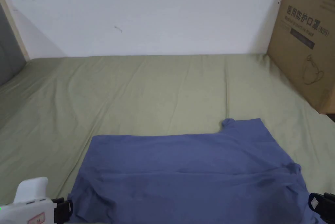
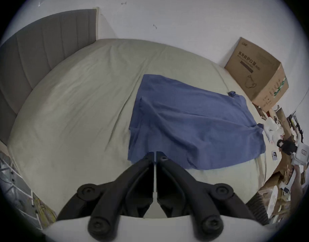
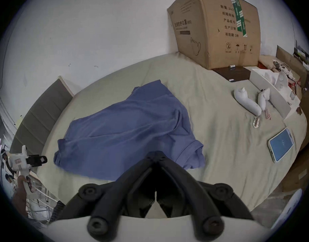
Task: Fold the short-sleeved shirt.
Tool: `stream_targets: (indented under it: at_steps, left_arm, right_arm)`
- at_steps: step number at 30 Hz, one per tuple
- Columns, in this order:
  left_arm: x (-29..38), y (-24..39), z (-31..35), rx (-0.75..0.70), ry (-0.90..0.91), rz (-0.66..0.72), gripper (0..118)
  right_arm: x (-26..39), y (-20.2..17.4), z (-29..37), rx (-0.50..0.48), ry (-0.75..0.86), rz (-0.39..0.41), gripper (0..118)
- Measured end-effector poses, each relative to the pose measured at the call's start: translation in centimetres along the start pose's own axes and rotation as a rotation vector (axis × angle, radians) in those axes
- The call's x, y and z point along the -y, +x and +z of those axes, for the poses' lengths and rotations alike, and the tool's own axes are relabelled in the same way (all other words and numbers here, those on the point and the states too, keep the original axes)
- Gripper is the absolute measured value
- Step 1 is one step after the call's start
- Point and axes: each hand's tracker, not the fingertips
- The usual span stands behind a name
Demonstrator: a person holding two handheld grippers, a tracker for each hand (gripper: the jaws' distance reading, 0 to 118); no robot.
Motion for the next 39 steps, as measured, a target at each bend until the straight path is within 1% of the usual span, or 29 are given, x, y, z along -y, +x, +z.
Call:
stream_targets:
  at_steps: [1,2,3,4,5,8,9,10,11,12,13,14,16,18,20,21,22,23,26,27,28,29,30,31,32,33,34,36,39]
  left_arm:
    - [-0.4,-0.4,-1.0,-0.002,-0.01,0.008,44]
    - [-0.8,-1.0,-2.6,-0.009,-0.048,0.018,95]
    - [-1.0,-1.4,-4.2,-0.029,-0.105,0.021,116]
    - [-1.0,-1.5,-5.5,-0.046,-0.125,0.02,118]
    - [-0.9,-1.9,-6.6,-0.061,-0.118,0.015,115]
    - [-0.3,-2.0,-9.9,-0.103,-0.259,0.02,116]
    - [-0.1,-1.3,-9.9,-0.106,-0.248,-0.002,115]
    - [-0.3,-0.9,-9.5,-0.125,-0.226,-0.049,110]
    - [-0.3,-0.5,-9.0,-0.118,-0.201,-0.086,90]
    - [-0.3,0.2,-7.8,-0.113,-0.157,-0.121,61]
    - [-0.2,0.6,-7.1,-0.122,-0.121,-0.147,22]
    - [-0.1,1.0,-6.1,-0.088,-0.088,-0.164,3]
    - [-0.1,1.9,-4.3,-0.075,-0.05,-0.172,3]
    - [0.0,2.3,-3.0,-0.085,-0.042,-0.187,3]
    - [-0.2,2.1,-1.3,-0.062,-0.013,-0.159,3]
    - [-0.3,1.8,-0.7,-0.038,0.007,-0.127,3]
    - [-0.5,1.6,-0.3,-0.026,0.011,-0.104,3]
    - [-0.6,1.4,0.0,-0.019,0.009,-0.09,3]
    - [-0.9,1.7,1.1,-0.018,0.016,-0.089,3]
    - [-0.9,1.7,1.0,-0.022,0.014,-0.096,3]
    - [-1.1,1.9,1.3,-0.027,0.01,-0.1,3]
    - [-1.1,1.8,1.3,-0.027,0.006,-0.1,3]
    - [-1.2,1.7,1.4,-0.02,0.002,-0.097,3]
    - [-1.1,1.6,1.5,-0.016,0.001,-0.094,3]
    - [-1.2,1.6,1.7,-0.015,0.002,-0.092,3]
    - [-1.0,1.5,1.9,-0.011,0.0,-0.088,3]
    - [-0.8,1.4,2.1,-0.01,-0.003,-0.085,3]
    - [-0.2,1.0,2.7,-0.004,-0.012,-0.079,3]
    - [2.0,0.0,4.0,-0.008,-0.038,-0.072,3]
  right_arm:
    - [0.0,0.2,0.0,-0.001,0.0,-0.001,0]
    - [-0.1,0.2,0.0,-0.004,-0.001,-0.004,0]
    - [-0.2,0.3,0.0,-0.007,-0.003,-0.008,0]
    - [-0.3,0.4,-0.1,-0.008,-0.006,-0.01,0]
    - [-0.2,0.3,0.3,-0.008,-0.01,-0.012,0]
    - [-0.3,0.8,0.2,0.008,-0.023,-0.011,0]
    - [-0.3,0.6,0.5,0.017,-0.027,-0.007,0]
    - [-0.3,0.8,0.5,0.025,-0.032,-0.004,0]
    - [-0.4,1.0,0.3,0.036,-0.036,0.001,0]
    - [-0.5,1.3,0.1,0.048,-0.039,0.004,0]
    - [-0.6,1.5,0.1,0.056,-0.041,0.005,0]
    - [-0.8,1.8,-0.3,0.063,-0.045,0.006,0]
    - [-1.1,2.4,-1.1,0.08,-0.051,0.011,0]
    - [-1.6,3.5,-2.8,0.11,-0.066,0.036,18]
    - [-2.2,4.3,-4.8,0.141,-0.111,0.038,41]
    - [-2.3,4.6,-6.0,0.178,-0.157,0.028,84]
    - [-2.3,5.0,-7.0,0.201,-0.179,0.023,111]
    - [-2.4,5.7,-7.7,0.184,-0.152,0.003,118]
    - [-2.3,6.7,-10.4,0.22,-0.326,-0.019,117]
    - [-2.2,7.0,-10.9,0.207,-0.379,-0.022,114]
    - [-2.0,7.0,-10.9,0.195,-0.402,-0.005,100]
    - [-1.9,6.5,-10.8,0.18,-0.391,0.018,56]
    - [-1.9,6.2,-10.1,0.204,-0.374,0.064,40]
    - [-2.1,6.0,-9.3,0.183,-0.347,0.079,25]
    - [-2.3,6.0,-8.6,0.155,-0.341,0.074,7]
    - [-2.4,5.4,-7.8,0.095,-0.335,0.054,5]
    - [-2.5,5.3,-7.0,0.118,-0.334,0.062,5]
    - [-2.3,5.0,-5.1,0.119,-0.319,0.123,5]
    - [-1.1,5.7,-2.5,0.109,-0.335,0.126,5]
